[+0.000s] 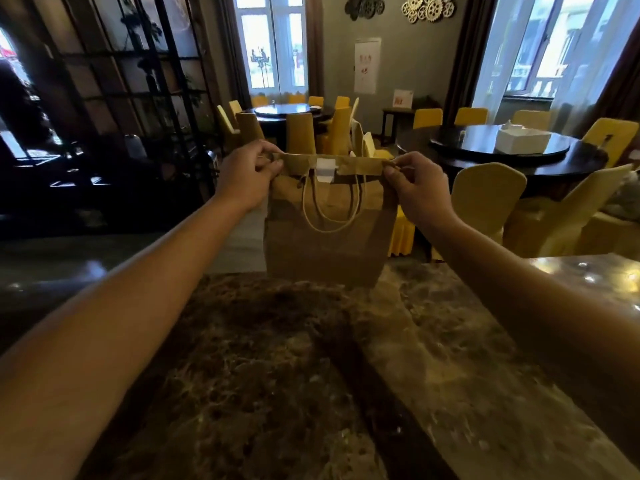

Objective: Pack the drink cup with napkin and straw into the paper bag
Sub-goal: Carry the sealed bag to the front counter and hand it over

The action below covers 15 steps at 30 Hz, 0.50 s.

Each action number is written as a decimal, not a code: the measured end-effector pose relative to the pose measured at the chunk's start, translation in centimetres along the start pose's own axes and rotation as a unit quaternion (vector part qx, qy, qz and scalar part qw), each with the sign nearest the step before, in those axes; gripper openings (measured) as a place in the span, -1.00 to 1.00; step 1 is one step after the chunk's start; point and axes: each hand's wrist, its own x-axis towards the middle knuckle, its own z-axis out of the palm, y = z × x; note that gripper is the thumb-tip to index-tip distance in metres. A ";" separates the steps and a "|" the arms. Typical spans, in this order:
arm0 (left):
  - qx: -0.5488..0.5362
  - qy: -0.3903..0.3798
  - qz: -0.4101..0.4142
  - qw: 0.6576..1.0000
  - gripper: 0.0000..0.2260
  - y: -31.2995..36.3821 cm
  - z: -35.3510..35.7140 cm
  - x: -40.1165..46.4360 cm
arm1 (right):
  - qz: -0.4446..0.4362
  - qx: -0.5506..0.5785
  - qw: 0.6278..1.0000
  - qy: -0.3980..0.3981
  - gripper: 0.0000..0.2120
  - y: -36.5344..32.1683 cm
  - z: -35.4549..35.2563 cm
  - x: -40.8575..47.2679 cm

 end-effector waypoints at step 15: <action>0.025 -0.053 -0.102 0.993 -0.83 -9.4 7.9 -3.4 | 0.088 -0.018 0.993 -0.082 -0.91 9.8 6.7 -1.9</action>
